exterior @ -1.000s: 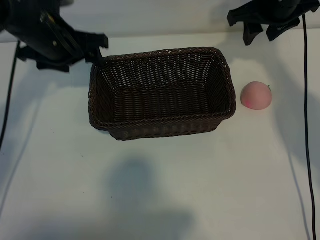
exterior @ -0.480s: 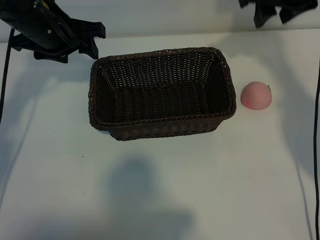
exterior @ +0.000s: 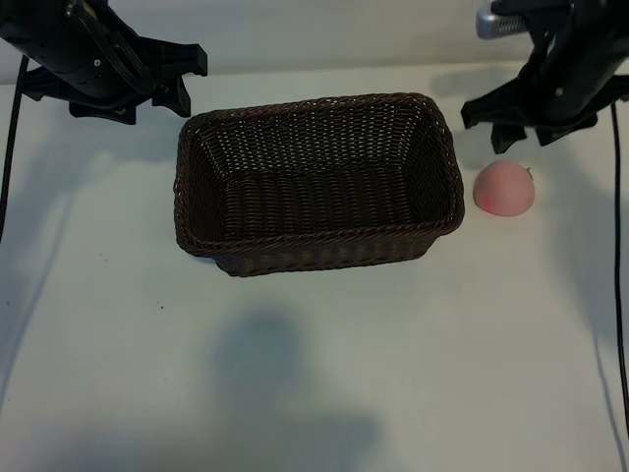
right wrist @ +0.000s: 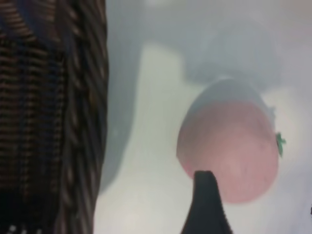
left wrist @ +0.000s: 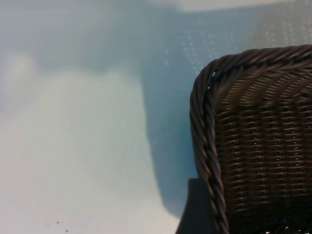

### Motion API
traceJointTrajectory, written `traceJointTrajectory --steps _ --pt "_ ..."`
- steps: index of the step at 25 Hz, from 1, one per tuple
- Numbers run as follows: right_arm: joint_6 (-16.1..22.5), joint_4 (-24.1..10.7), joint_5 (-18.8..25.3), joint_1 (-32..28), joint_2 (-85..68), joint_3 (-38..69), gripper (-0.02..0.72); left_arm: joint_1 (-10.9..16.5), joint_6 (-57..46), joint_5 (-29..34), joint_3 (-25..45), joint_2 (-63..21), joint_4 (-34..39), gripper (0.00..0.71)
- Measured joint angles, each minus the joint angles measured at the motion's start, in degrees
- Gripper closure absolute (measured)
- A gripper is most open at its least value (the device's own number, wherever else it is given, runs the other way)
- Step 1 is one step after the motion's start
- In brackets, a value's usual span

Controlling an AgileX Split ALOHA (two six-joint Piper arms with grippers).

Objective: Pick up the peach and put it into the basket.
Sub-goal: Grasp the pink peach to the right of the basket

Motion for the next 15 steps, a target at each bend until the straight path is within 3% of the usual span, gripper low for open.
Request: traceJointTrajectory --steps 5,11,13,15 --pt "-0.35 0.75 -4.06 -0.04 2.18 2.36 0.207 0.0 0.0 0.0 0.0 0.0 0.0 0.179" --pt "-3.24 5.3 -5.85 -0.04 6.6 2.4 0.217 0.0 0.0 0.0 0.0 0.0 0.05 0.179" --pt "-3.24 5.43 -5.91 -0.04 7.46 2.4 0.268 0.0 0.0 0.0 0.0 0.0 0.05 0.179" --pt "-3.11 4.95 -5.79 -0.04 7.72 2.4 0.387 0.0 0.0 0.0 0.0 0.0 0.05 0.179"
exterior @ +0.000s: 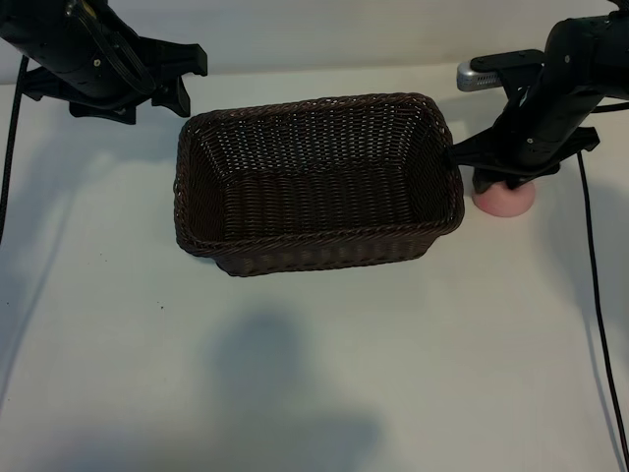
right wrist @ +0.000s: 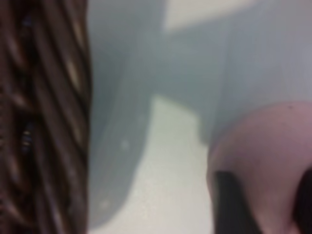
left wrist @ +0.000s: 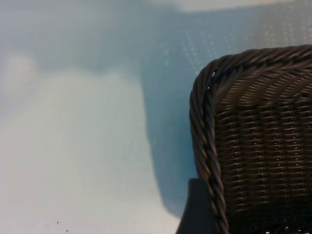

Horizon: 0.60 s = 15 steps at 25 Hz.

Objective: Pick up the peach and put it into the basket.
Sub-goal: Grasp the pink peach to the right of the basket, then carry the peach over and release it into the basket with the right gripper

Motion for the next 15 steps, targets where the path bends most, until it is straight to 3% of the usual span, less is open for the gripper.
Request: traceJointTrajectory --steps 3,4,8,15 --pt "0.18 -1.07 0.72 0.0 0.11 0.0 0.6 0.0 0.0 0.0 0.0 0.0 0.0 0.179" --pt "0.14 -1.32 1.0 0.0 0.11 0.0 0.635 0.0 0.0 0.0 0.0 0.0 0.0 0.179" --pt "0.37 -2.68 3.11 0.0 -0.86 -0.06 0.662 0.0 0.0 0.0 0.0 0.0 0.0 0.179" --pt "0.4 -5.24 12.58 0.0 -5.31 -5.04 0.662 0.0 0.0 0.06 0.0 0.0 0.05 0.179"
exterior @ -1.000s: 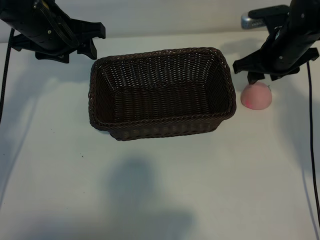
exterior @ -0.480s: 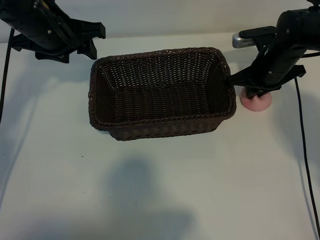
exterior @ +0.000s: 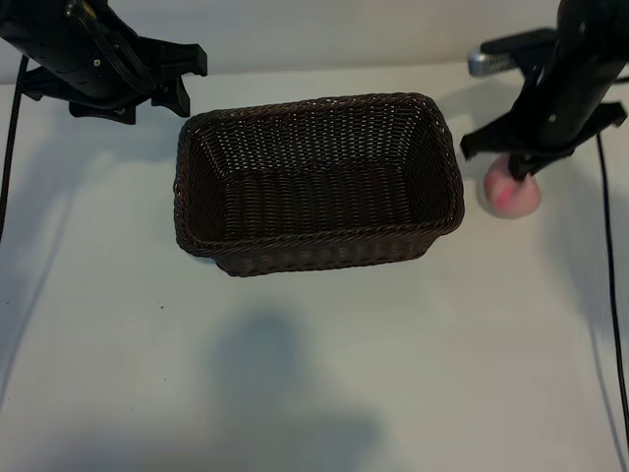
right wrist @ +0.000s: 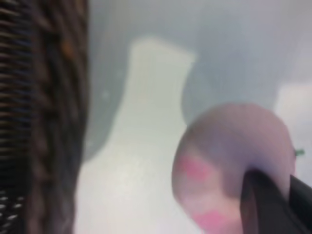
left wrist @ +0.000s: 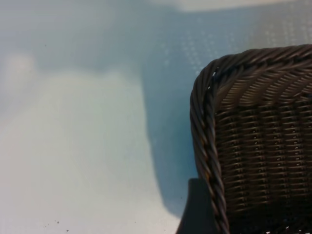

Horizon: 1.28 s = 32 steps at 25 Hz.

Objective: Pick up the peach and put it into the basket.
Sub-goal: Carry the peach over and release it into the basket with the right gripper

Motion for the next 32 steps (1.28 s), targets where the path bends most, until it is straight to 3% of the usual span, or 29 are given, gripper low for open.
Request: traceJointTrajectory --steps 10,15,19,23,26,32 --pt "0.09 0.1 6.91 0.0 -4.04 -7.27 0.662 0.0 0.0 0.0 0.0 0.0 0.05 0.179" --pt "-0.78 4.99 8.67 1.86 -4.44 -10.06 0.662 0.0 0.0 0.0 0.0 0.0 0.05 0.179" --pt "-0.92 7.89 9.24 6.66 -4.93 -11.01 0.662 0.0 0.0 0.0 0.0 0.0 0.11 0.179" --pt "-0.97 8.96 8.66 12.52 -4.93 -11.01 0.662 0.0 0.0 0.0 0.0 0.0 0.11 0.179" --pt "-0.97 9.55 5.86 16.15 -4.93 -11.01 0.662 0.0 0.0 0.0 0.0 0.0 0.11 0.179" --pt "-1.29 9.65 0.86 18.22 -1.97 -11.01 0.662 0.0 0.0 0.0 0.0 0.0 0.11 0.179"
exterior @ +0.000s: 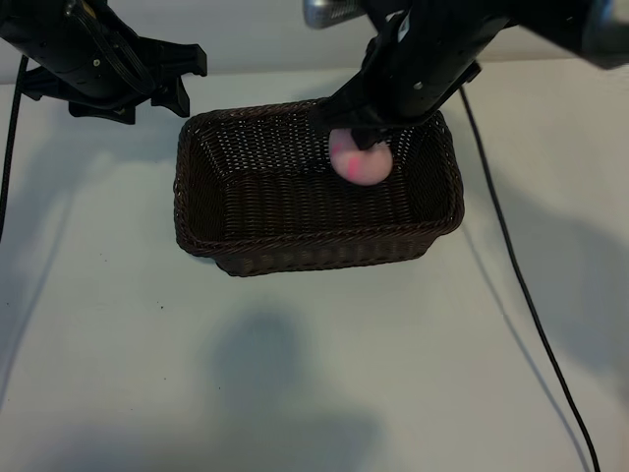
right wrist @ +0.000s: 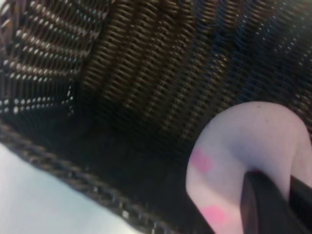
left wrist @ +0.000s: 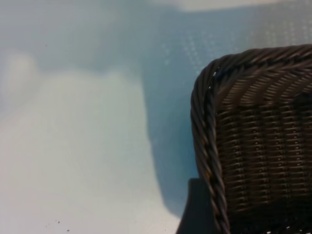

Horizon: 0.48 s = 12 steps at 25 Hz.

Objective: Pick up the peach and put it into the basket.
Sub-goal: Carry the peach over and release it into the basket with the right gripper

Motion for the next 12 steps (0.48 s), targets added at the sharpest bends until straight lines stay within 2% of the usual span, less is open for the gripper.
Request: traceJointTrajectory --steps 5,12 --pt "-0.52 0.0 -3.34 0.0 4.59 0.0 0.662 0.0 0.0 0.0 0.0 0.0 0.0 0.179" --pt "-0.59 0.0 -3.75 0.0 8.8 0.0 0.654 0.0 0.0 0.0 0.0 0.0 0.0 0.179"
